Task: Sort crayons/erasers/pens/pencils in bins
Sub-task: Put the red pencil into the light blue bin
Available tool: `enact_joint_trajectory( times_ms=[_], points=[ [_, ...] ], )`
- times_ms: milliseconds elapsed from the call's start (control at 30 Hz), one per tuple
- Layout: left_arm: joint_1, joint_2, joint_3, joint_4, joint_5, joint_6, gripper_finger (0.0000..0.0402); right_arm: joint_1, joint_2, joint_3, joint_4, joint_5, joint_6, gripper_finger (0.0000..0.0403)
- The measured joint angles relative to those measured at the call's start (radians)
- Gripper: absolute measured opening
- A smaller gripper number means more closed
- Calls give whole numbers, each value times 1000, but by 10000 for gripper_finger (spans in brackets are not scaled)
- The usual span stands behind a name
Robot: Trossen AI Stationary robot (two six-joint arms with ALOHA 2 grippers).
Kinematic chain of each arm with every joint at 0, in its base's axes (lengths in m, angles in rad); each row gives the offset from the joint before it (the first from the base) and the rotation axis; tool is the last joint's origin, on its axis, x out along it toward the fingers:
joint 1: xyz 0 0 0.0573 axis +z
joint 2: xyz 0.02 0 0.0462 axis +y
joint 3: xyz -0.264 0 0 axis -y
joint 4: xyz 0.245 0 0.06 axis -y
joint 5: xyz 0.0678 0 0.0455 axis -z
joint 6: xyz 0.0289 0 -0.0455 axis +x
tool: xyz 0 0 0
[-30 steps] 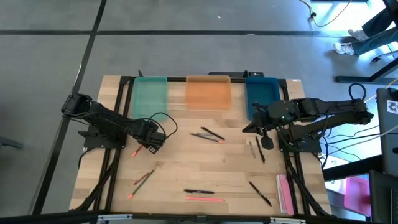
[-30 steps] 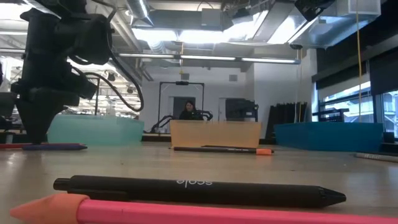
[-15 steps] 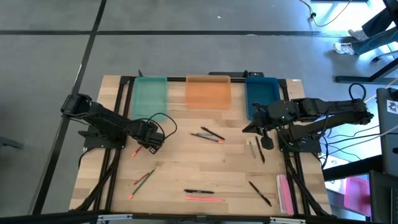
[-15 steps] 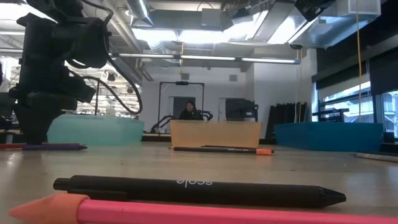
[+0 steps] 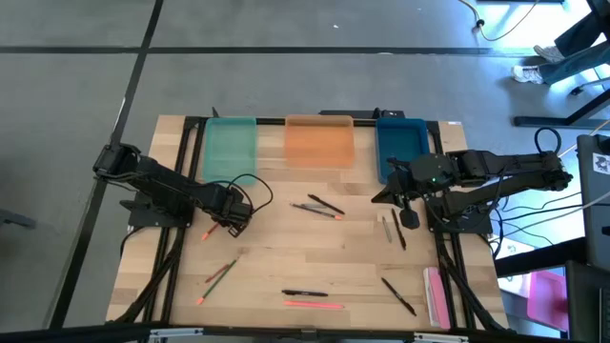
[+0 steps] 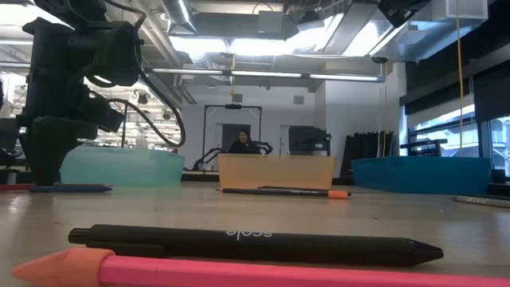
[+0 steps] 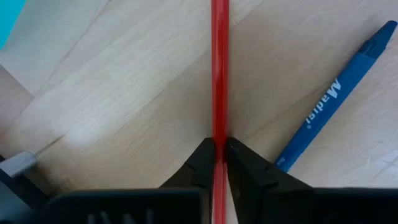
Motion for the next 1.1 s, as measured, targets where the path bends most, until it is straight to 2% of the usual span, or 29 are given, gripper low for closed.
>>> enact_joint_trajectory(
  times_ms=[100, 667, 1100],
  points=[
    [3, 0, 0, 0, -1, 0, 6, 0, 0, 0, 0, 0, 0, 10],
    [4, 1, 3, 10, 3, 0, 2, 0, 0, 0, 0, 0, 0, 10],
    [4, 2, 106, -48, -31, 54, 1, 0, 0, 0, 0, 0, 0, 10]
  ],
)
